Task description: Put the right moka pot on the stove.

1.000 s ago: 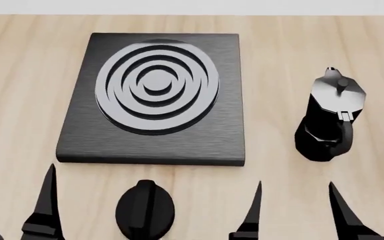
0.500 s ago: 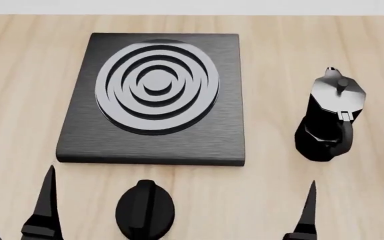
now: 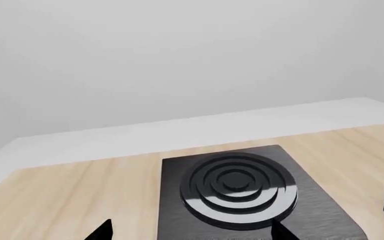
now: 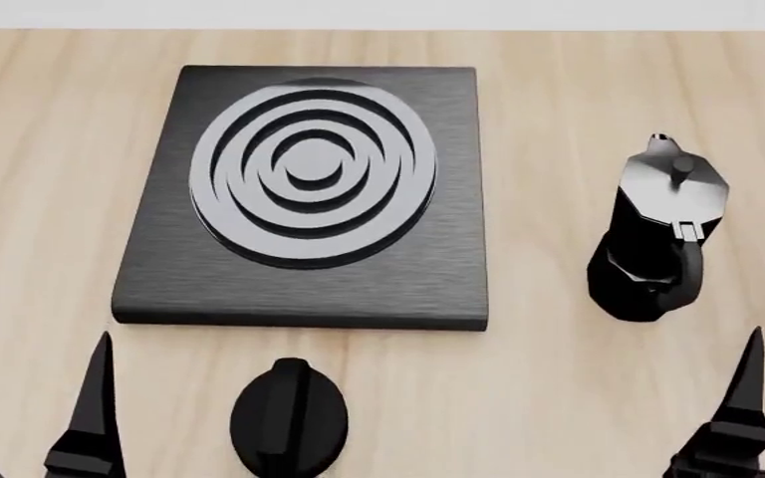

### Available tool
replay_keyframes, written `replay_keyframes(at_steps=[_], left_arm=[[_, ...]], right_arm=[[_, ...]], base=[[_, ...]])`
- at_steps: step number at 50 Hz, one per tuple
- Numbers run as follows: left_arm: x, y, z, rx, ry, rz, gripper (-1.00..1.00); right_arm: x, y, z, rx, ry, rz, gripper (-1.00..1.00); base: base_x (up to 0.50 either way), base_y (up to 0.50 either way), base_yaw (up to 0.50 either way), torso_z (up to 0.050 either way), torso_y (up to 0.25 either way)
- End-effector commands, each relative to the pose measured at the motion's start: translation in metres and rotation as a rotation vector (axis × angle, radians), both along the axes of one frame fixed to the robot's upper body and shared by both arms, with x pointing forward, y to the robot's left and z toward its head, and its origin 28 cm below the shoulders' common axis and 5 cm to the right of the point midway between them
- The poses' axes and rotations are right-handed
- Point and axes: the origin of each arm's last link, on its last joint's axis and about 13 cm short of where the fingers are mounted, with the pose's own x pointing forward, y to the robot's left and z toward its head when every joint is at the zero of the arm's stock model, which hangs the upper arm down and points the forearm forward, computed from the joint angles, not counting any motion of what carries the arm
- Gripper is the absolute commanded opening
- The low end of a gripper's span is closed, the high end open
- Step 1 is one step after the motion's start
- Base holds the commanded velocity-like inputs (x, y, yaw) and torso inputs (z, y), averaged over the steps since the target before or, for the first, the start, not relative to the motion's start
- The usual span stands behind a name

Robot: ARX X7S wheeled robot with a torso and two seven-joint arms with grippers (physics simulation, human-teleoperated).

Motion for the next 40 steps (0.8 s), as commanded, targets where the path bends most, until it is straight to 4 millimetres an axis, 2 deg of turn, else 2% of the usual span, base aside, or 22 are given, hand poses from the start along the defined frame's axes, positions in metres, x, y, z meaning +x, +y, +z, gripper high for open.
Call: replay_keyframes(at_steps=[1,25,40], left_arm=[[0.000,0.000,0.000,0.004,0.001,0.001,1.00],[0.001,0.000,0.000,0.004,0.007,0.011,1.00],[0.001,0.000,0.000,-0.001,0.007,0.020,1.00]], right_arm=[[0.005,-0.018,0.002,0.027,0.011,-0.030,1.00],[0.020,-0.046,0.009,0.013,0.063,-0.095,1.00],[0.034,-0.063,0.005,0.010,0.113,-0.122,1.00]], base=[[0.00,0.00,0.00,0.000,0.000],[0.00,0.00,0.00,0.000,0.000],[0.00,0.00,0.00,0.000,0.000]])
